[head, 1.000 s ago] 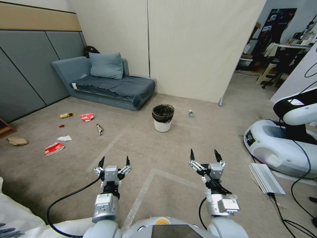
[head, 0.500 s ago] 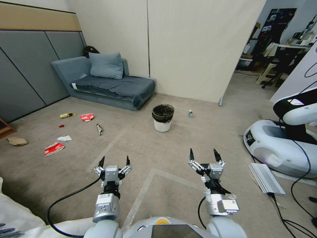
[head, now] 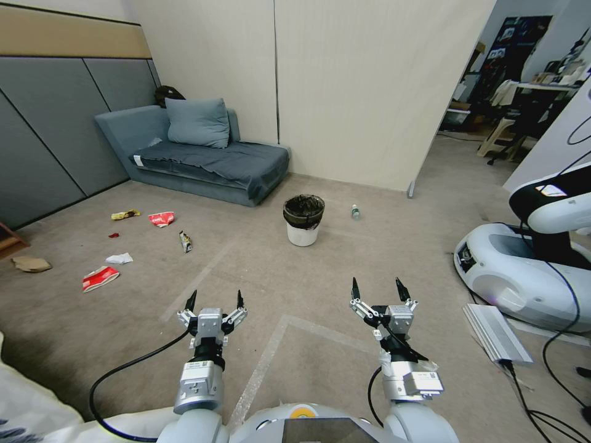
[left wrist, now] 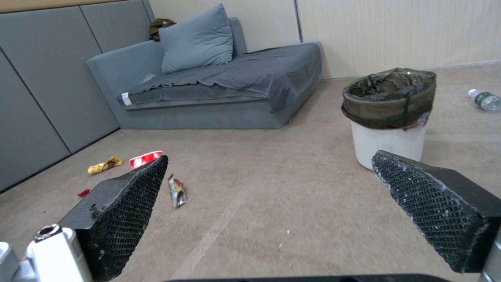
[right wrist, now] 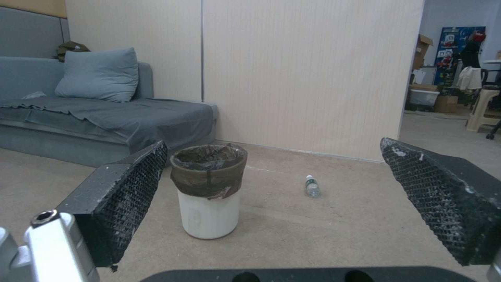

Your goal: Pick up the trash bin, then pick up the garbage from the floor and place it into the trash bin.

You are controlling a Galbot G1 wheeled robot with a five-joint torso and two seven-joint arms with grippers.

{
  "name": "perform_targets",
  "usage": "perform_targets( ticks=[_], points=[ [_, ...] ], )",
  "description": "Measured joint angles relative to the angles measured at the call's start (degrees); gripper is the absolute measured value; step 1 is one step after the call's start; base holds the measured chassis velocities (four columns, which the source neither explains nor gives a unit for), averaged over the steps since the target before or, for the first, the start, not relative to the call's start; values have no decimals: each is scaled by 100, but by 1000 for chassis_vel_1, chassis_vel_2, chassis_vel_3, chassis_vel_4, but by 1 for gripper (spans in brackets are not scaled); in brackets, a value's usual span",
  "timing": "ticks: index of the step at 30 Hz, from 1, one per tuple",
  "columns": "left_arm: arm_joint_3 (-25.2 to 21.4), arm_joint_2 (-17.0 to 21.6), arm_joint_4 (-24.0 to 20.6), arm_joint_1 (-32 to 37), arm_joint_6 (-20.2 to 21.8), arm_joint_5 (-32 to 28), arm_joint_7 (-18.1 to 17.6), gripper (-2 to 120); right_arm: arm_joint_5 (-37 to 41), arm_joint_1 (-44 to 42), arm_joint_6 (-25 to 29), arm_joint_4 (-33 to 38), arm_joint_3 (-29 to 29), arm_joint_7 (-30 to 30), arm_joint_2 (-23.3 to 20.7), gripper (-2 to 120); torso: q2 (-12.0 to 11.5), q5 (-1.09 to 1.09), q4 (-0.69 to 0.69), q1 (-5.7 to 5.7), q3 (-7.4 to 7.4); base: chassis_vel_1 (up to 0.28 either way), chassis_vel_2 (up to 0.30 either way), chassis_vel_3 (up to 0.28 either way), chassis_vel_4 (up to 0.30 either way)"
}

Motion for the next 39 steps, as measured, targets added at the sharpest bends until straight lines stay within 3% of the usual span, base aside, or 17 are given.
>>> perform_targets(
  ticks=[39],
  points=[
    [46, -13, 5, -9, -63, 114, 18, 100, 9, 26, -2, -107, 0, 14, -2, 100, 0, 3, 0, 1, 1, -205, 207, 199, -206]
  ],
)
